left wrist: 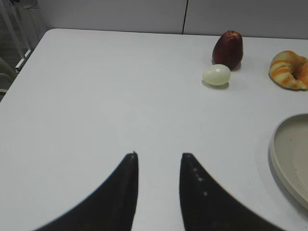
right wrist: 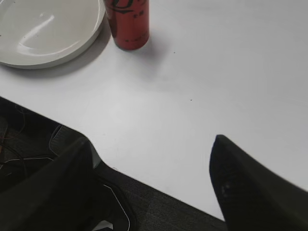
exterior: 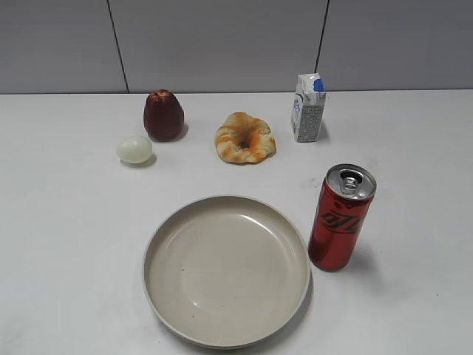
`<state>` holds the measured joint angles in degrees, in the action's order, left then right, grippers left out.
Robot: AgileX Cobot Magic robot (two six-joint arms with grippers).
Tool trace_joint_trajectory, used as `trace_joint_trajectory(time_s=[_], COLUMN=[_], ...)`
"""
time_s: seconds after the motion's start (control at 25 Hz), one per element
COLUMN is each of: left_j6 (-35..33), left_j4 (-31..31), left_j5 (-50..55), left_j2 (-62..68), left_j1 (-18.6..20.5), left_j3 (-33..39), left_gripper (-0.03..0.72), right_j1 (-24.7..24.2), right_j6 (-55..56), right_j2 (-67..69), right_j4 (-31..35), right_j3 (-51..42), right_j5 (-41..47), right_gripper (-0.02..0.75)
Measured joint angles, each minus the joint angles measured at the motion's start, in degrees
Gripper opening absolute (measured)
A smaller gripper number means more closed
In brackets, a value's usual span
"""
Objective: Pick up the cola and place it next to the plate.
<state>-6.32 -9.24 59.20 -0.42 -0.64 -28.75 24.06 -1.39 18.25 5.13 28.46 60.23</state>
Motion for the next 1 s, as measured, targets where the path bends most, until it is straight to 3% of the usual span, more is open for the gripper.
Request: trace_joint_trajectory(time_s=[0.44, 0.84, 1.0], left_j6=[0.0, 0.0, 0.0], left_j4=[0.0, 0.0, 0.0], left_j5=[0.0, 0.0, 0.0], left_j2=[0.0, 0.0, 0.0], left_j1=[0.0, 0.0, 0.0], left_j3=[0.0, 0.0, 0.0], left_gripper=[0.237, 0.237, 0.237], right_j1=[-1.1, -20.3, -22.3], right_j6=[-0.2, -0.2, -0.2], right_j2=[-3.0, -15.4, -18.3], right_j4=[0.1, 0.2, 0.2], right_j3=[0.0, 0.0, 0.0], right_j5=[-0.2, -0.3, -0.3], right_gripper=[0.564, 0.564, 0.564])
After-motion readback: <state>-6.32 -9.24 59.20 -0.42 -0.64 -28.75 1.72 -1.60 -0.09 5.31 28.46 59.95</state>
